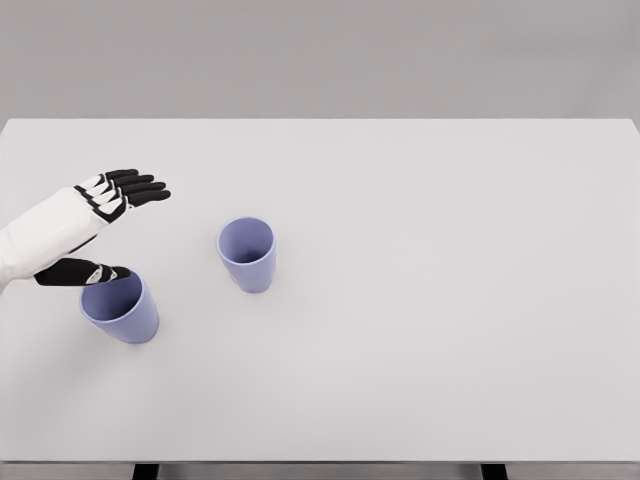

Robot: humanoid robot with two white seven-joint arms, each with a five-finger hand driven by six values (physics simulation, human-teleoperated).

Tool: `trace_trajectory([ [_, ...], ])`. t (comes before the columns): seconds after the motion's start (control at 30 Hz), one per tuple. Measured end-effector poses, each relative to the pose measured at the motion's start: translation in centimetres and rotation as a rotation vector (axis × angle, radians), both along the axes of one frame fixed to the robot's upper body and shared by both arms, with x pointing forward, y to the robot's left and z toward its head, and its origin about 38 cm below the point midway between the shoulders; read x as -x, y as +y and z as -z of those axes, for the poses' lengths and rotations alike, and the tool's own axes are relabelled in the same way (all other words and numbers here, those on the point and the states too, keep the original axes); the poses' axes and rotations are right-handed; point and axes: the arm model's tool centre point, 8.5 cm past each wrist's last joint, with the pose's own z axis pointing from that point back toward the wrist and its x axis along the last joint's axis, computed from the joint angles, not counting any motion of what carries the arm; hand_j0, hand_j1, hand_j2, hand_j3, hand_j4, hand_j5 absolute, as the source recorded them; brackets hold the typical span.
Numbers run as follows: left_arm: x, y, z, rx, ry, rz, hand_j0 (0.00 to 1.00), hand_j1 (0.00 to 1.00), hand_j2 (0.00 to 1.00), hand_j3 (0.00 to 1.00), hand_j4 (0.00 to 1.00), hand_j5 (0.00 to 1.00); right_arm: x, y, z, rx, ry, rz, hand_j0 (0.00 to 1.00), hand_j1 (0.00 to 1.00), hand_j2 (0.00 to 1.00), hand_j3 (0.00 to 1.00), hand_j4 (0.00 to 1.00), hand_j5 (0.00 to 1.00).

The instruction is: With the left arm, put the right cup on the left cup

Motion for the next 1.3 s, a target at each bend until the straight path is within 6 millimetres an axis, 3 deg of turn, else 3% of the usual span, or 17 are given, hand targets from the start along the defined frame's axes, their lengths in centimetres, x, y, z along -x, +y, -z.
trace_trajectory([
  [0.37,0.0,0.6,-0.9,0.009,0.010,0.005,1.00,1.00,1.00,1.00,1.00,1.00,0.0,0.0,0.0,0.000,0.000,0.000,1.00,1.00,1.00,1.00,1.00,1.00],
  [0.47,-0.1,1.4,-2.0,0.018,0.022,0.011,1.00,1.00,1.00,1.00,1.00,1.00,0.0,0.0,0.0,0.000,0.000,0.000,1.00,1.00,1.00,1.00,1.00,1.00],
  [0.53,-0.2,2.1,-3.6,-0.006,0.048,0.029,1.00,1.00,1.00,1.00,1.00,1.00,0.0,0.0,0.0,0.000,0.000,0.000,1.00,1.00,1.00,1.00,1.00,1.00],
  [0.67,0.3,2.6,-4.5,-0.011,0.198,0.105,1.00,1.00,1.00,1.00,1.00,1.00,0.0,0.0,0.0,0.000,0.000,0.000,1.00,1.00,1.00,1.00,1.00,1.00],
  [0.7,-0.2,2.4,-6.3,-0.001,0.181,0.131,1.00,1.00,1.00,1.00,1.00,1.00,0.0,0.0,0.0,0.000,0.000,0.000,1.00,1.00,1.00,1.00,1.00,1.00],
  [0.77,0.0,2.3,-6.6,0.032,0.228,0.171,1.00,1.00,1.00,1.00,1.00,1.00,0.0,0.0,0.0,0.000,0.000,0.000,1.00,1.00,1.00,1.00,1.00,1.00],
  [0.83,-0.8,1.9,-9.5,0.102,0.202,0.211,1.00,1.00,1.00,1.00,1.00,1.00,0.0,0.0,0.0,0.000,0.000,0.000,1.00,1.00,1.00,1.00,1.00,1.00],
  [0.9,-1.6,1.3,-10.6,0.169,0.250,0.214,1.00,1.00,1.00,1.00,1.00,1.00,0.0,0.0,0.0,0.000,0.000,0.000,1.00,1.00,1.00,1.00,1.00,1.00],
  [0.97,-2.6,0.5,-10.8,0.206,0.318,0.204,1.00,1.00,1.00,1.00,1.00,1.00,0.0,0.0,0.0,0.000,0.000,0.000,1.00,1.00,1.00,1.00,1.00,1.00],
  [1.07,-3.2,-0.5,-8.4,0.232,0.454,0.182,1.00,1.00,1.00,1.00,1.00,1.00,0.0,0.0,0.0,0.000,0.000,0.000,1.00,1.00,1.00,1.00,1.00,1.00],
  [1.3,-4.1,-1.8,-5.4,0.316,0.676,0.117,1.00,1.00,1.00,1.00,1.00,1.00,0.0,0.0,0.0,0.000,0.000,0.000,1.00,1.00,1.00,1.00,1.00,1.00],
])
